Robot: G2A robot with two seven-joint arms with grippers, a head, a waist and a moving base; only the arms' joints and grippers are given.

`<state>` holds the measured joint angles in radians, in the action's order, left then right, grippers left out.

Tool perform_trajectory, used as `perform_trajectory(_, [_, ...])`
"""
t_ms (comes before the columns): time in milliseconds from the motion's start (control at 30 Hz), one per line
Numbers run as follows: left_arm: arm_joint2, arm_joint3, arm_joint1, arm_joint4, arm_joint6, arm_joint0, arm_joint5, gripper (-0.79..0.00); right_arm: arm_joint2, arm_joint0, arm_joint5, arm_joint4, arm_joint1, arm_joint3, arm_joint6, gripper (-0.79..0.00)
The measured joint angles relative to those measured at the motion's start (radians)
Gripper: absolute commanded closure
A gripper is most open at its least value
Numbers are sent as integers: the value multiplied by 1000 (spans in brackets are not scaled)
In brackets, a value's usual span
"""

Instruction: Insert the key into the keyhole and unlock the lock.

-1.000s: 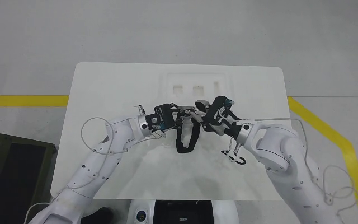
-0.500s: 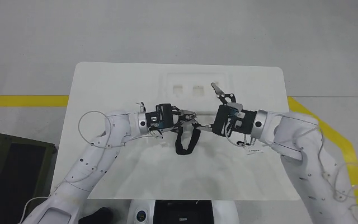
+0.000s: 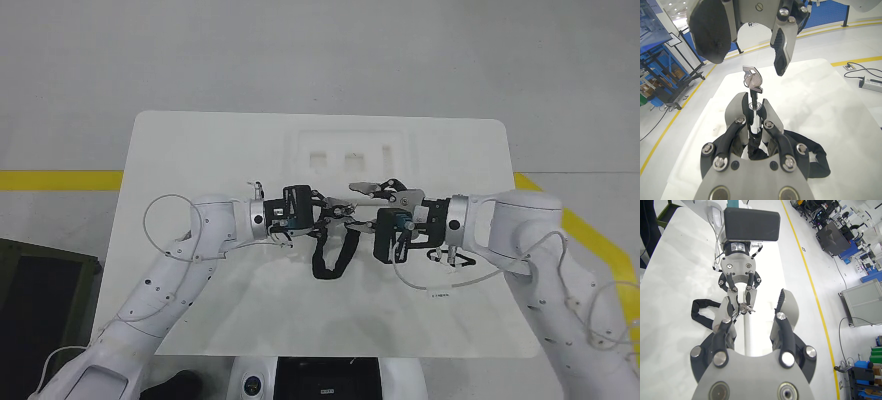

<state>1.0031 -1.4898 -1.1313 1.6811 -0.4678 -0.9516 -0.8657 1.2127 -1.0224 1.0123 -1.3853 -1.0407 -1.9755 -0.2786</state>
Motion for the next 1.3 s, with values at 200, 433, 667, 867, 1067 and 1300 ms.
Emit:
perform_trajectory(200, [-7,4,0,-6,3,4,4,0,-36,23,0,-9,18,16,12,-277])
perform_trajectory(433, [-13,5,0,-17,9,0,17,0,-69,41,0,4,38,33,21,-55])
perform_trajectory(667, [-14,2,1,-24,16,-1,27,0,-75,49,-2,44,46,55,6,0])
perform_trajectory(867, [-12,-3,3,-24,15,-3,37,0,-75,31,-61,125,46,61,-69,0])
perform_trajectory(1067, [-16,-13,4,-19,19,-6,51,0,-85,20,-129,231,45,44,-179,0])
perform_trajectory(1300, [-21,-20,4,-8,18,-6,68,0,-99,17,-226,365,45,23,-340,0])
